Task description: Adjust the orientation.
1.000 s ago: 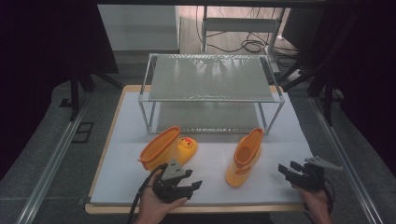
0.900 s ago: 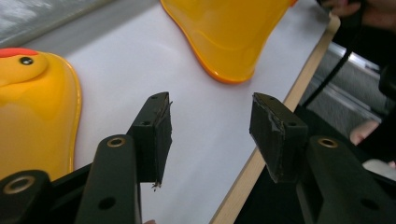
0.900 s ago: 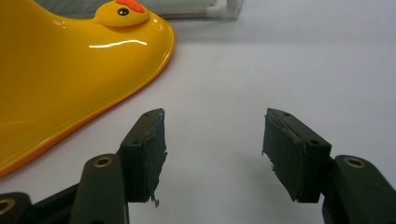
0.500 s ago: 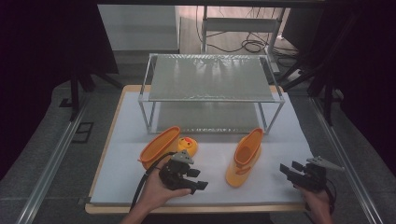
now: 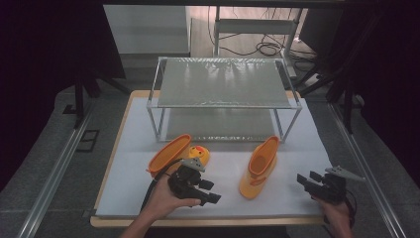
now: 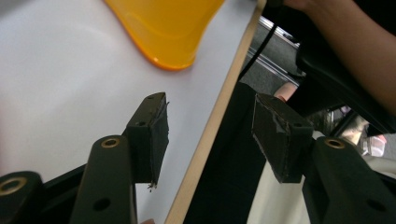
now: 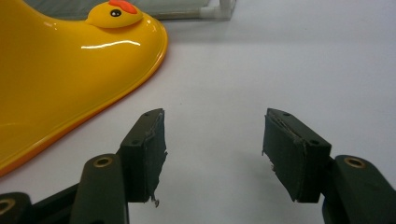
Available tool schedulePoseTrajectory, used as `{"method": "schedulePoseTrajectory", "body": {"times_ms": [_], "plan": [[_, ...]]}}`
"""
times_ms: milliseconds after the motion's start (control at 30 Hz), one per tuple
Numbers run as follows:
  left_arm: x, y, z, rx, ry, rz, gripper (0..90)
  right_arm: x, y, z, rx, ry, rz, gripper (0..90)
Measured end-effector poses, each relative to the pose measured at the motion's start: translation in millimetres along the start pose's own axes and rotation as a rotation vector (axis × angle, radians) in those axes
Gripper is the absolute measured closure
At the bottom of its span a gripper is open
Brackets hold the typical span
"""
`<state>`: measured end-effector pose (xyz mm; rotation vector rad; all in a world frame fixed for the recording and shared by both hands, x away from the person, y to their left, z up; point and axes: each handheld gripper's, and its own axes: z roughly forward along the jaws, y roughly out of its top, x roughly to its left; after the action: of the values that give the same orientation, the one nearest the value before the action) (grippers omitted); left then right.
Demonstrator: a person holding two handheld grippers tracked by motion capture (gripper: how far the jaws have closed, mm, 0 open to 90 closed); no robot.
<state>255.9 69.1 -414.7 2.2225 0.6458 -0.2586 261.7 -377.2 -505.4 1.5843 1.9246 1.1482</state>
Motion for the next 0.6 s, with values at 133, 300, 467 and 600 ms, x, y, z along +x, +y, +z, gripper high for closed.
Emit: {"method": "schedulePoseTrajectory", "body": {"times_ms": [133,300,467,600], "plan": [[-9.4,18.6,-12.4,-0.004,-0.027,0.021,45.8,-0.4,0.4,-0.9,-0.001,-0.002,0.003,38.6],[-17.4,40.8,-21.6,-0.002,-0.017,0.040,45.8,-0.3,0.7,-0.9,-0.002,-0.001,0.002,38.5],[-16.0,71.0,-27.4,0.008,-0.037,0.022,46.4,-0.5,1.4,-1.9,-0.001,-0.001,-0.001,38.5],[-12.6,91.6,-25.7,0.022,-0.047,-0.009,46.6,-2.0,1.1,-1.6,0.000,-0.004,-0.001,38.5]]}}
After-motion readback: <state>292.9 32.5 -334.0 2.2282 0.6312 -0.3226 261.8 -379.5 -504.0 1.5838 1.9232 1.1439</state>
